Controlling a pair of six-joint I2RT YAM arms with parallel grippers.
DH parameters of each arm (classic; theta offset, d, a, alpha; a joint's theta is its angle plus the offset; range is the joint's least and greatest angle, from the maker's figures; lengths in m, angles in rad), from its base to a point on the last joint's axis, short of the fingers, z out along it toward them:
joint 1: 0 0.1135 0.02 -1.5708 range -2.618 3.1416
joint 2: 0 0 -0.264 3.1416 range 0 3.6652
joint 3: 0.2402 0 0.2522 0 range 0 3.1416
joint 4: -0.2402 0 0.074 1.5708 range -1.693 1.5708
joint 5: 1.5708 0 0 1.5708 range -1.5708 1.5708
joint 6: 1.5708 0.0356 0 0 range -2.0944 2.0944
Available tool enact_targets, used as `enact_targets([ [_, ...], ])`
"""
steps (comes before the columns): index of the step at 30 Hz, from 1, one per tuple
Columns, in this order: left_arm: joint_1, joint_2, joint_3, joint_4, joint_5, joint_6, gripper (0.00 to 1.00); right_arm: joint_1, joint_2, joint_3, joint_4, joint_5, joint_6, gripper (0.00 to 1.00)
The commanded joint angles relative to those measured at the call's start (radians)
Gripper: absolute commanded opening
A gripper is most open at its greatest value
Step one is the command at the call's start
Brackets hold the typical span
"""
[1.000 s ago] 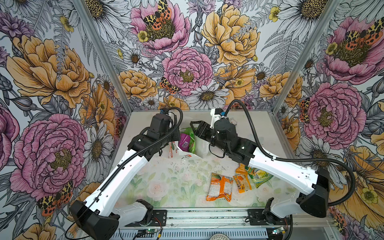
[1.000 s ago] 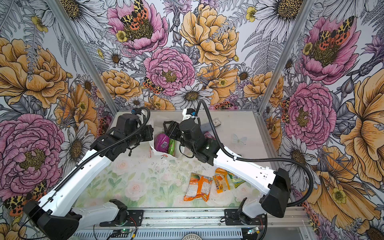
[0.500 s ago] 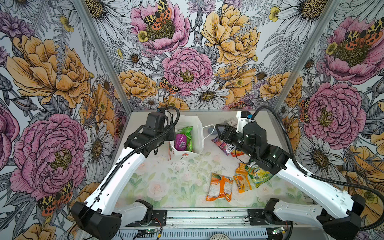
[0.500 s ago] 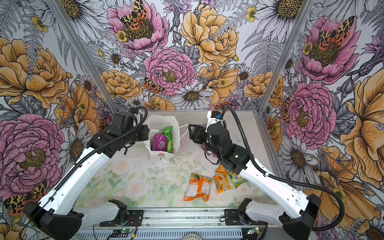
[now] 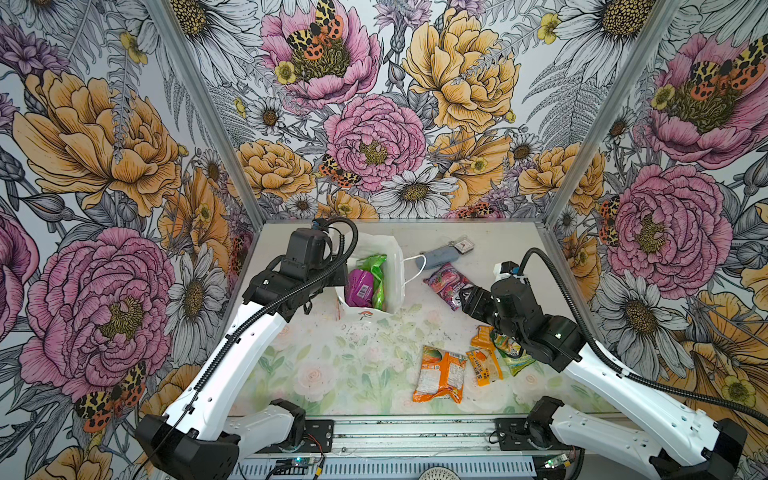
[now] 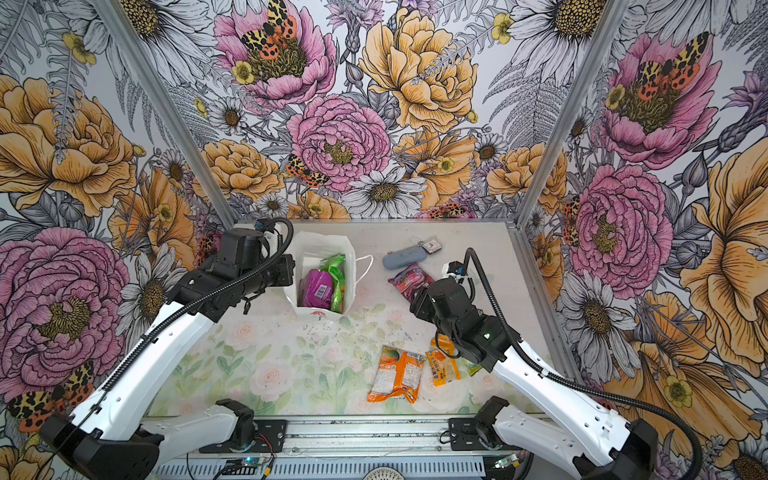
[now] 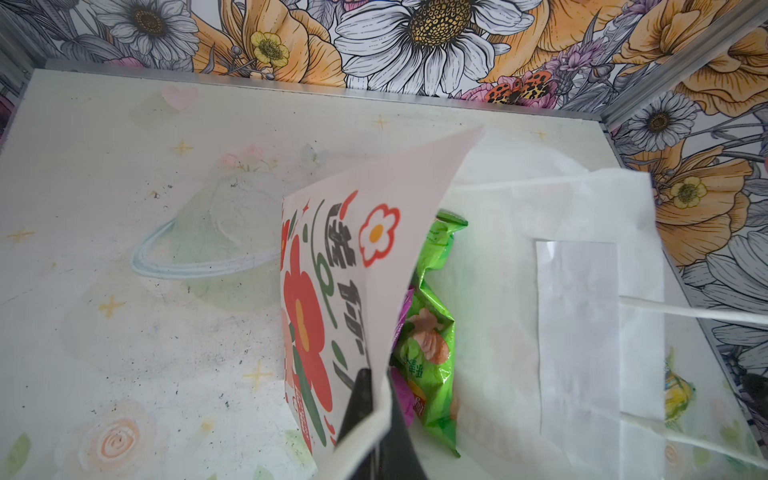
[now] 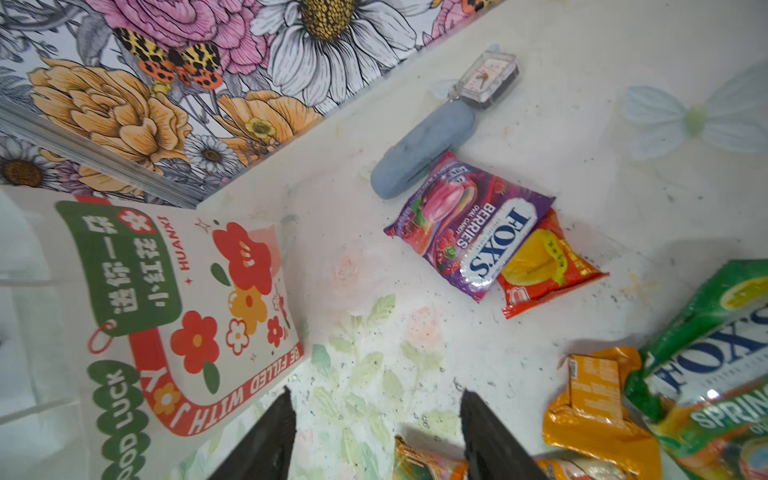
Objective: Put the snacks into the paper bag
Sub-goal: 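Move the right gripper down over the orange snack bag nearest the robot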
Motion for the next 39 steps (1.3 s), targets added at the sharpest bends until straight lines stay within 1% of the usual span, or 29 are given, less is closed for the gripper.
enact_targets([
  [1, 0.016, -0.052, -0.016, 0.096, 0.018, 0.022, 0.00, -0.005, -0.009, -0.042, -0.065, -0.024, 0.085, 0.65],
  [4, 0.027, -0.068, -0.039, 0.111, 0.027, 0.018, 0.00, 0.001, 0.006, -0.102, -0.079, -0.085, 0.161, 0.68],
  [7, 0.032, -0.072, -0.054, 0.116, 0.032, 0.017, 0.00, 0.034, 0.027, -0.155, -0.096, -0.120, 0.233, 0.70],
  [11, 0.040, -0.075, -0.062, 0.118, 0.031, 0.017, 0.00, 0.087, 0.024, -0.199, -0.128, -0.104, 0.309, 0.72],
  [18, 0.045, -0.085, -0.073, 0.123, 0.033, 0.019, 0.00, 0.073, -0.053, -0.232, -0.185, -0.060, 0.340, 0.72],
  [21, 0.045, -0.088, -0.079, 0.124, 0.036, 0.017, 0.00, 0.068, -0.070, -0.248, -0.189, -0.072, 0.362, 0.72],
  [23, 0.044, -0.085, -0.082, 0.126, 0.038, 0.019, 0.00, 0.071, -0.064, -0.257, -0.190, -0.107, 0.384, 0.72],
  [24, 0.045, -0.084, -0.082, 0.127, 0.037, 0.019, 0.00, 0.085, -0.063, -0.260, -0.197, -0.120, 0.390, 0.71],
  [28, 0.046, -0.085, -0.085, 0.126, 0.039, 0.019, 0.00, 0.273, -0.130, -0.284, -0.188, -0.015, 0.484, 0.71],
  [31, 0.048, -0.087, -0.085, 0.126, 0.036, 0.018, 0.00, 0.322, -0.127, -0.310, -0.188, -0.053, 0.530, 0.71],
  [33, 0.049, -0.086, -0.085, 0.126, 0.042, 0.018, 0.00, 0.374, -0.095, -0.325, -0.185, -0.068, 0.579, 0.71],
  [36, 0.050, -0.088, -0.086, 0.126, 0.039, 0.019, 0.00, 0.464, -0.025, -0.311, -0.169, -0.048, 0.620, 0.71],
  [39, 0.049, -0.088, -0.087, 0.126, 0.039, 0.020, 0.00, 0.497, 0.054, -0.291, -0.131, -0.077, 0.617, 0.72],
])
